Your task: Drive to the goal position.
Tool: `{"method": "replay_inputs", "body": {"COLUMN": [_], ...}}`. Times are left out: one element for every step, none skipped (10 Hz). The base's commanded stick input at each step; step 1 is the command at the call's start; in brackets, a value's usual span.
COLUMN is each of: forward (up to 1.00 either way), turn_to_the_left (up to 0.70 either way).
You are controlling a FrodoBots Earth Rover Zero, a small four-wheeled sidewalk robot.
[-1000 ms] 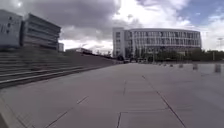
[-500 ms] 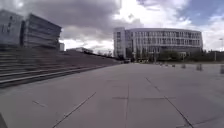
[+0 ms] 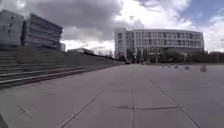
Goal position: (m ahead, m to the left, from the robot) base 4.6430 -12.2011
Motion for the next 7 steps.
{"method": "replay_inputs", "body": {"forward": [0.70, 0.70, 0.70, 0.70, 0.70, 0.70, 0.70], "turn_to_the_left": [0.00, 0.00, 0.00, 0.00, 0.00, 0.00, 0.00]}}
